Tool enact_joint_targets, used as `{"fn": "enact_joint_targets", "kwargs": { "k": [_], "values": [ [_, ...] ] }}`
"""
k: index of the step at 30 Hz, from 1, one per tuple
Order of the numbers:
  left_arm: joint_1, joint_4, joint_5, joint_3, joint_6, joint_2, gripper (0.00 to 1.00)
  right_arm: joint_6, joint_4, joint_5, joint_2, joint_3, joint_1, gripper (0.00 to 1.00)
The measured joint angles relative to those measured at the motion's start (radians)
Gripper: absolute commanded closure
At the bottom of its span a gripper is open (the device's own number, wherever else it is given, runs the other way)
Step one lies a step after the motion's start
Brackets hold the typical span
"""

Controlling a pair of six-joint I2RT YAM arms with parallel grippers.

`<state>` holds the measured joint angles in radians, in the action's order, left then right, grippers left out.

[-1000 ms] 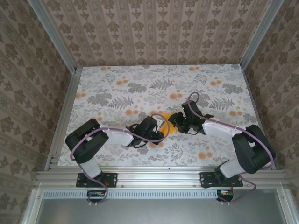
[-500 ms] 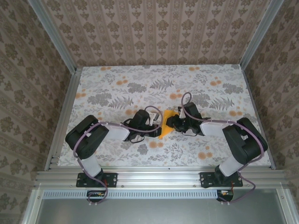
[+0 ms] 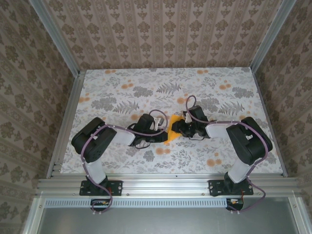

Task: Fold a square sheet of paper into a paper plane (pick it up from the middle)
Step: Fourth fold the wing at the center of the table.

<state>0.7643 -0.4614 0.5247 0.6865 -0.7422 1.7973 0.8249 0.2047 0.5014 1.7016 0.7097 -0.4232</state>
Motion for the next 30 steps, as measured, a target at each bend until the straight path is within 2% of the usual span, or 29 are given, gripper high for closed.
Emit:
{"fn": "enact_joint_targets", "kwargs": {
  "k": [7,17,30],
  "values": [
    [-0.009,-0.01,0.014,0.0,-0.018,0.0,0.89,-0.012,-0.075,-0.026,0.018,0.036,0.0,0.61],
    [-0.009,-0.018,0.024,0.001,-0.034,0.0,0.74,-0.015,-0.183,-0.074,0.029,0.097,0.0,0.59],
    [-0.008,-0.022,0.037,0.011,-0.037,0.003,0.69,0.016,-0.24,-0.113,0.04,0.129,0.0,0.58]
  ]
}}
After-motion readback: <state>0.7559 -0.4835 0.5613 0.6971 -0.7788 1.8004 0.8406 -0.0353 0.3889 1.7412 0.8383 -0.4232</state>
